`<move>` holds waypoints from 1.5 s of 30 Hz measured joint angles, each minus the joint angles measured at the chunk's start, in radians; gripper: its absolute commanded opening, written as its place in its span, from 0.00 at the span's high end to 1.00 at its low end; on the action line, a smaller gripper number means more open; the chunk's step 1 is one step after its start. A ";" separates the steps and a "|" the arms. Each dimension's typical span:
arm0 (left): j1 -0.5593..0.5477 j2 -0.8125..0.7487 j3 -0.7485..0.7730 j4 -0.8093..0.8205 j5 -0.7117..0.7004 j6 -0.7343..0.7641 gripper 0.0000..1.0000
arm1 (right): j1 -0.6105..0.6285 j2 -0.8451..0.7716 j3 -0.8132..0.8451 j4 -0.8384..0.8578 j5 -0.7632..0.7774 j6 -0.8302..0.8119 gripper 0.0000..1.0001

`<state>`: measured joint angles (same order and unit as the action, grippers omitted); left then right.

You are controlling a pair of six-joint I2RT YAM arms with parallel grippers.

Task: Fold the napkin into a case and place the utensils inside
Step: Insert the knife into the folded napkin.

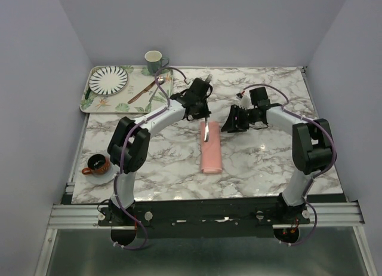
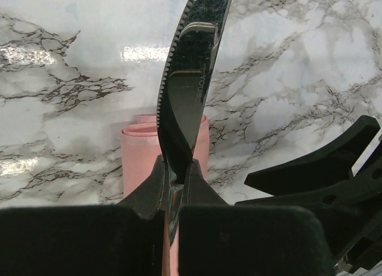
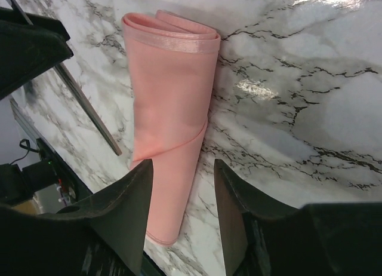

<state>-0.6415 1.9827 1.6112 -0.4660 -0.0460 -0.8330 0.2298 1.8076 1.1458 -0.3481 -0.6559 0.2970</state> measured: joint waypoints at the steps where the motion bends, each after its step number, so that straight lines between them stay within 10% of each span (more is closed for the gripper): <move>1: -0.003 0.002 -0.009 0.014 -0.006 -0.005 1.00 | 0.000 0.008 0.001 0.005 0.000 0.003 0.47; 26: -0.028 0.043 -0.114 0.114 -0.027 -0.014 1.00 | 0.000 0.272 0.163 0.135 -0.109 0.071 0.46; 36: -0.028 0.047 -0.113 0.113 -0.025 -0.006 1.00 | 0.000 0.324 0.174 0.168 -0.159 0.113 0.94; 45: -0.028 0.047 -0.114 0.106 -0.006 -0.010 1.00 | 0.000 0.326 0.156 0.200 -0.159 0.167 0.99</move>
<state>-0.6697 2.0293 1.4975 -0.3603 -0.0517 -0.8433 0.2295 2.1338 1.3022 -0.1486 -0.8150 0.4637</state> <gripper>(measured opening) 0.047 0.015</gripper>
